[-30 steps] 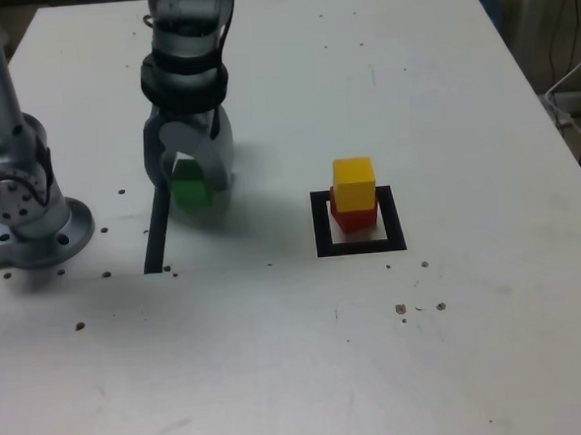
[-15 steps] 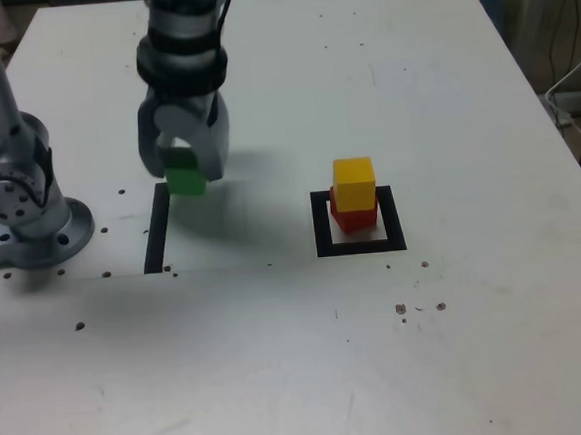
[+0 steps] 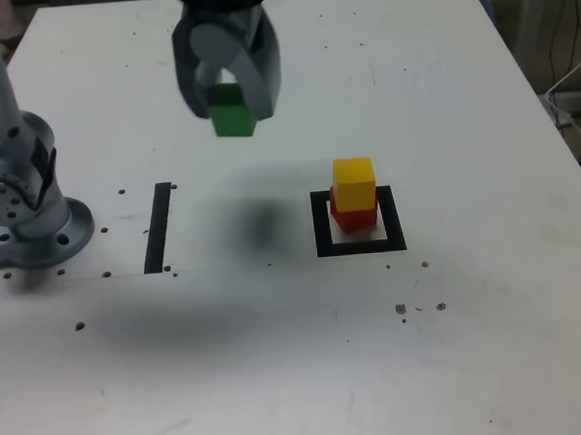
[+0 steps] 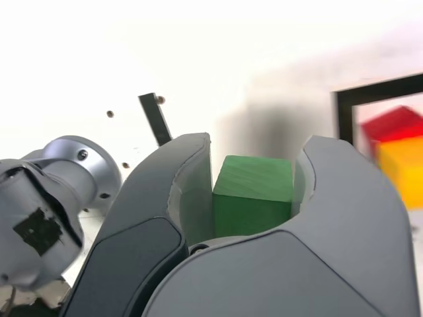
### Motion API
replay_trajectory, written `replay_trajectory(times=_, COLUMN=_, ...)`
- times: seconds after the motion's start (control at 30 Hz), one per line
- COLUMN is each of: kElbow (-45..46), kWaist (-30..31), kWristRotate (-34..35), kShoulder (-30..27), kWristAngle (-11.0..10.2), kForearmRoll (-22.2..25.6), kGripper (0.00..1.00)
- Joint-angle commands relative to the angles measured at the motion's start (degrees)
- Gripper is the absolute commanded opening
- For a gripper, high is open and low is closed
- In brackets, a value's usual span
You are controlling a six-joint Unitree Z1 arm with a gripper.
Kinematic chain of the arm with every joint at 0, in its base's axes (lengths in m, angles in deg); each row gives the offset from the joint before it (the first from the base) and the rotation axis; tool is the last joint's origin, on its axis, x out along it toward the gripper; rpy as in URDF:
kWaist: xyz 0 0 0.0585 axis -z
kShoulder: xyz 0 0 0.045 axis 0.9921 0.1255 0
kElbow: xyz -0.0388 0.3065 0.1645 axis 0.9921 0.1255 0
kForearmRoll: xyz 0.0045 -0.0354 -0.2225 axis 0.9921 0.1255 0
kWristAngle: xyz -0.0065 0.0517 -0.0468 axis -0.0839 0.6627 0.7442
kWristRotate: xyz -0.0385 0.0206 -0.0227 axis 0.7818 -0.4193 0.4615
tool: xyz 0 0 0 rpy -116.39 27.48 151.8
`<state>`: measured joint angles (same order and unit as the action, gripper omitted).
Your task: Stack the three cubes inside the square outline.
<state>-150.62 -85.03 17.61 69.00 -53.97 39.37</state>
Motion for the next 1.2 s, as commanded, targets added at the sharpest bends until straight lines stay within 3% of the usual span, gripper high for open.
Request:
replay_trajectory(times=0.0, kElbow=-5.6, kWaist=0.3, kWristRotate=0.3, kShoulder=1.1, kWristAngle=-0.1, kForearmRoll=1.0, kGripper=0.14)
replay_trajectory(times=0.5, kElbow=-15.2, kWaist=2.8, kWristRotate=3.6, kShoulder=7.6, kWristAngle=0.0, kForearmRoll=3.4, kGripper=0.14)
replay_trajectory(times=1.17, kElbow=-18.6, kWaist=9.3, kWristRotate=7.7, kShoulder=13.5, kWristAngle=-2.5, kForearmRoll=4.3, kGripper=0.14)
